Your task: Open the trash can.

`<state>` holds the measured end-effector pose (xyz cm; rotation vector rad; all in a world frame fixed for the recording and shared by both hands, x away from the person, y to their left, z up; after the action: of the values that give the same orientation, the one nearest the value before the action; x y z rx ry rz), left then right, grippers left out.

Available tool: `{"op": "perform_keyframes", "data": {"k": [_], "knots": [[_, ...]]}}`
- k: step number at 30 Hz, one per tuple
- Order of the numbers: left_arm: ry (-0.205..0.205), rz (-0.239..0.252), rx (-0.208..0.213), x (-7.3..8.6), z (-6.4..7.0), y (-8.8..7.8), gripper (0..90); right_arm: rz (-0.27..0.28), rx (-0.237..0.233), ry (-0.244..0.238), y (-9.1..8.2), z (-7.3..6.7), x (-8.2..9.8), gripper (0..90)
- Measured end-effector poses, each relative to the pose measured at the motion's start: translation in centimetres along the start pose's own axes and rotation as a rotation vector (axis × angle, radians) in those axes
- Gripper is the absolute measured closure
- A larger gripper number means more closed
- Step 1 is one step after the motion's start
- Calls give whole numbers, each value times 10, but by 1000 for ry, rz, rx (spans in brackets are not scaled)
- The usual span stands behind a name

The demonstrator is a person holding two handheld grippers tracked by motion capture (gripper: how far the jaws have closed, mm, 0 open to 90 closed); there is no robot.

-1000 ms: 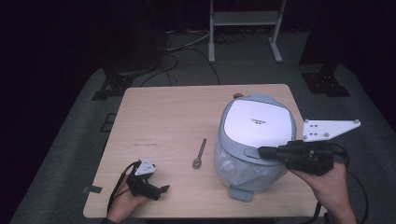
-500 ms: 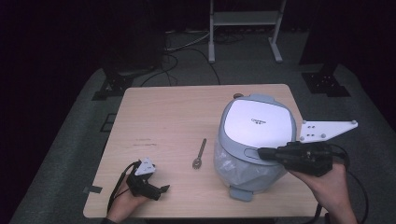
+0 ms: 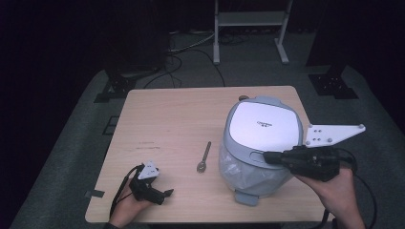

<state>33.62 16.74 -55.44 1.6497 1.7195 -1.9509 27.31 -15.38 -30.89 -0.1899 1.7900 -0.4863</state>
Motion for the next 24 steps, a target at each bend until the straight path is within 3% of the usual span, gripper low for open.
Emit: {"op": "perform_keyframes", "data": {"k": [3,9,17,24], "knots": [[0,0,0,0,0,0,0,-8,-9,1,3,-2,0,900],[-1,-1,-2,0,0,0,0,7,37,-23,-3,0,-3,900],[-5,-1,-5,0,0,0,0,77,75,-12,-28,4,-6,900],[-5,-1,-5,0,0,0,0,107,124,0,-50,9,-4,900]]}}
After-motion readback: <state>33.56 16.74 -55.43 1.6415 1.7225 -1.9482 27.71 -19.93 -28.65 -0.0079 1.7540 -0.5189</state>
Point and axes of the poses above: each handheld gripper's, and its own axes: y roughly forward along the jaws, x roughly out of its underside, z roughly to its right, the point moved 10 cm from there along y, roughly forward along the jaws, and after that the axes turned 15 degrees about -x, right-handed, at the moved point
